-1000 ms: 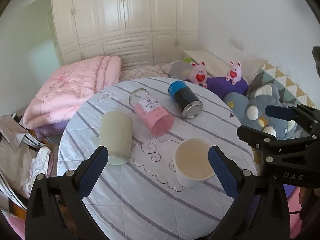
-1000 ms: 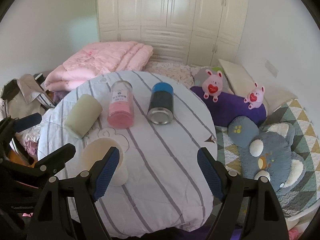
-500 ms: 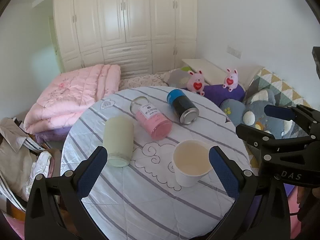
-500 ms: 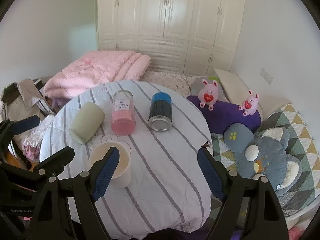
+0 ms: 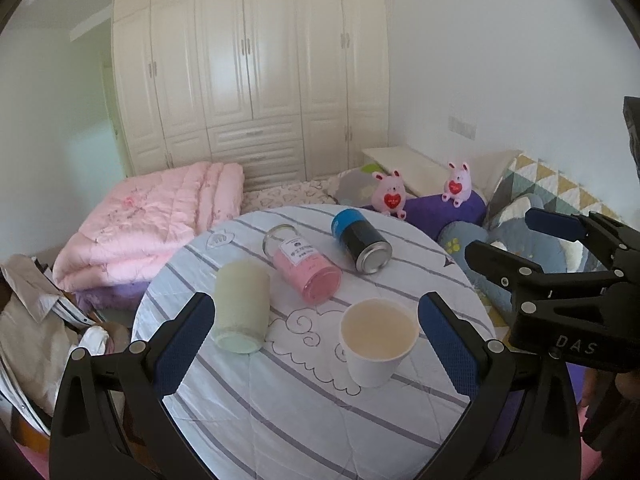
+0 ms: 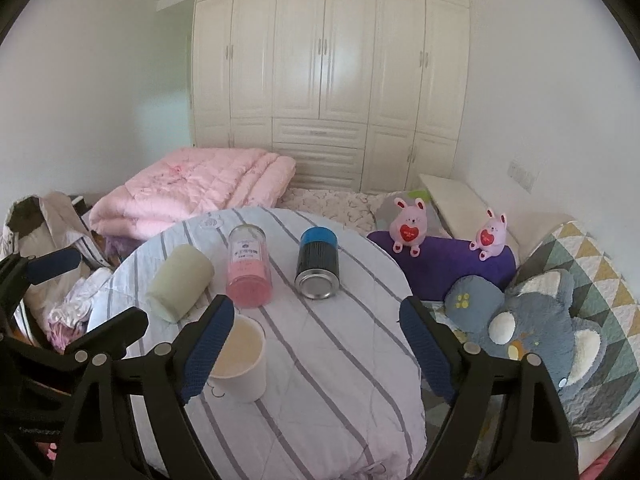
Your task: Flip cup upright
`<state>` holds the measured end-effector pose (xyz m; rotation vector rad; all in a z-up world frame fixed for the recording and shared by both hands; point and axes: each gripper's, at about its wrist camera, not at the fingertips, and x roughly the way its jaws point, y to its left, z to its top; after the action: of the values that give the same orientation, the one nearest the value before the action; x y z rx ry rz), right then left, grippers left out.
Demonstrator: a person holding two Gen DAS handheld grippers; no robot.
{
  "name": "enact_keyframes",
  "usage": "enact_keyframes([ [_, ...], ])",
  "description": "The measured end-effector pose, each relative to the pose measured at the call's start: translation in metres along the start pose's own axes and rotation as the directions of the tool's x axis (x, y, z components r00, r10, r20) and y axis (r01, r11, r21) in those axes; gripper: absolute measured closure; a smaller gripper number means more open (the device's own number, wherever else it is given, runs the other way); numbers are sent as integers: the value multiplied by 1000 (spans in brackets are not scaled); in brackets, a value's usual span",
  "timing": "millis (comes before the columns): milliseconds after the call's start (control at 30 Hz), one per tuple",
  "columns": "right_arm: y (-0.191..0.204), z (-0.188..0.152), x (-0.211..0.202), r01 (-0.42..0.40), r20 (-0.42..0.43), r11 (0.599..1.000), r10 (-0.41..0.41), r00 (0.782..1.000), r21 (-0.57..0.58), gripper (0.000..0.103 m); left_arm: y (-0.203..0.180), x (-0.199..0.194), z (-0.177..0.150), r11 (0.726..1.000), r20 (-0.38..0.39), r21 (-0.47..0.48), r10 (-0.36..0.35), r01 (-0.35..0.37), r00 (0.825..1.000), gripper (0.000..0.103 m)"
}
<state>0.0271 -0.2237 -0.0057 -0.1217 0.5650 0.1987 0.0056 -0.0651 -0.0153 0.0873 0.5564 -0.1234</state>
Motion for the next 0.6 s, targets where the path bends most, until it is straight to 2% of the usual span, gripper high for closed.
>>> enact_keyframes([
  [300, -3, -2, -4, 14, 47, 1000, -14, 999, 5, 17, -6, -4, -1, 1000, 41, 14, 10, -11, 999, 0],
  [600, -6, -1, -9, 16, 115, 1000, -17, 993, 9, 17, -8, -10, -2, 999, 144, 8, 30, -32, 989, 0],
])
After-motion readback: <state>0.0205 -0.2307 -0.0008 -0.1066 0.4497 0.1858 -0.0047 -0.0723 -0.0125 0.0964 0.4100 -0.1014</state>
